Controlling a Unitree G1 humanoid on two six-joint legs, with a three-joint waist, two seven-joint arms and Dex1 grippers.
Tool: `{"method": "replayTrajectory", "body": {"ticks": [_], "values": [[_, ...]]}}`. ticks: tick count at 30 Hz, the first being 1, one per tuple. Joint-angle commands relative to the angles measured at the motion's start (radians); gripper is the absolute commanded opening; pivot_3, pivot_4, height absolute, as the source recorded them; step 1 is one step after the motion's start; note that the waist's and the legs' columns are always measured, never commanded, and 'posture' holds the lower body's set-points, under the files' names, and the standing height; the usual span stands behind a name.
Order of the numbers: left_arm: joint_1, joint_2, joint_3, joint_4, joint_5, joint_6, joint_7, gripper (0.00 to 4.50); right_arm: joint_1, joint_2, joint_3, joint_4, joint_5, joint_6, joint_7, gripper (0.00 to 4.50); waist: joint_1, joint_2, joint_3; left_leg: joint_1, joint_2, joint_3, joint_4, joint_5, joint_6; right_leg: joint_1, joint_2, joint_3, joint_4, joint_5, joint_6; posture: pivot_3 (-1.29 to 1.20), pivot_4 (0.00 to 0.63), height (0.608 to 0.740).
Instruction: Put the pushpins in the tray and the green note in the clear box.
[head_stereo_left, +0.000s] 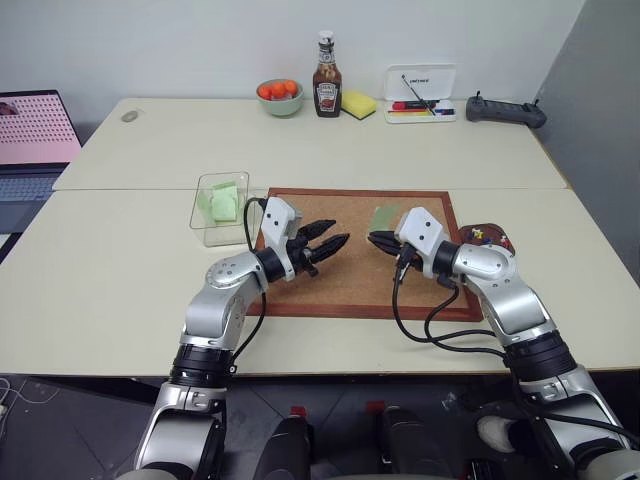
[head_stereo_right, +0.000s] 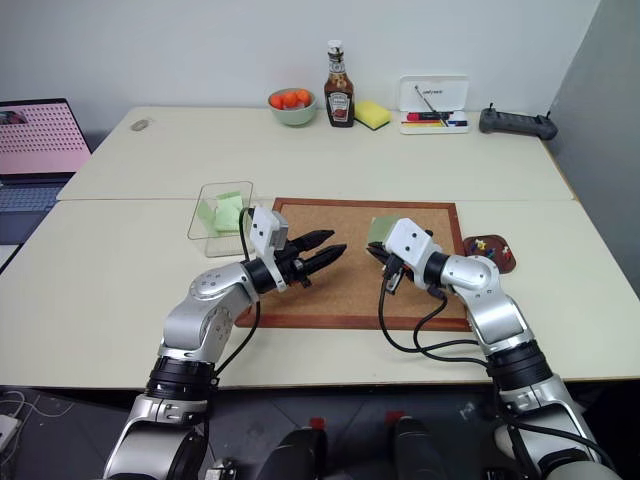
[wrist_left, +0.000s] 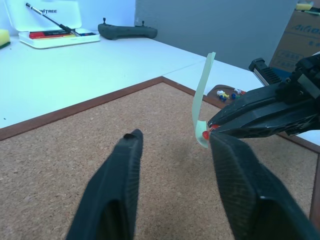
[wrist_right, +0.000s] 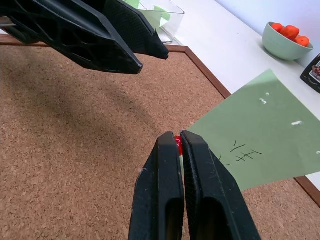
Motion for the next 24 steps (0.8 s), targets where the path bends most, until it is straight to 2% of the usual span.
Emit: {"method": "replayTrajectory", "body": {"ticks": [1,6,13,22,23,24], "values": [[-0.046,-0.032,0.002,-0.036,-0.037,-0.002,0.000,3.29,-0.004,-0.010,-0.004,-0.028,-0.007,-0.028,0.005,0.00,0.001,0.000,0.000,0.000,0.000,0.000,0.000,0.000,0.000,0.000,0.000,0.000,0.000,0.000,0.000,0.00,0.150,0.740],[-0.098,-0.061,-0.014,0.020,-0.016,-0.028,0.004,4.23,-0.004,-0.013,0.001,-0.034,-0.015,-0.033,0.008,0.00,0.001,0.000,0.000,-0.001,0.000,0.000,0.001,0.000,0.000,0.000,0.000,0.000,0.000,0.000,0.000,0.00,0.150,0.740],[-0.192,-0.066,-0.088,0.194,0.076,-0.130,-0.045,4.23,-0.002,-0.012,-0.001,-0.052,-0.008,-0.019,0.013,0.00,0.002,0.000,0.000,-0.001,0.000,0.000,0.001,0.000,0.000,0.000,0.000,0.000,0.000,0.000,0.000,0.00,0.150,0.740],[-0.297,-0.111,-0.107,0.397,0.128,-0.238,-0.073,4.23,0.003,-0.009,-0.003,-0.067,-0.006,-0.005,0.007,0.00,0.001,0.000,0.000,-0.002,-0.001,0.000,0.001,0.000,0.000,-0.001,0.000,0.000,0.000,0.000,0.000,0.00,0.150,0.740],[-0.304,-0.113,-0.108,0.411,0.132,-0.245,-0.078,3.96,0.005,-0.009,-0.002,-0.070,-0.006,-0.003,0.007,0.00,0.001,0.000,0.000,-0.002,-0.001,0.000,0.001,0.000,0.000,-0.001,0.000,0.000,0.000,0.000,0.000,0.00,0.150,0.740],[-0.308,-0.115,-0.109,0.420,0.135,-0.251,-0.082,3.88,0.006,-0.009,-0.002,-0.071,-0.007,-0.002,0.007,0.00,0.000,0.000,0.000,-0.002,-0.001,0.000,0.001,0.000,0.000,-0.001,0.000,0.000,0.000,0.000,0.000,0.00,0.150,0.740]]}}
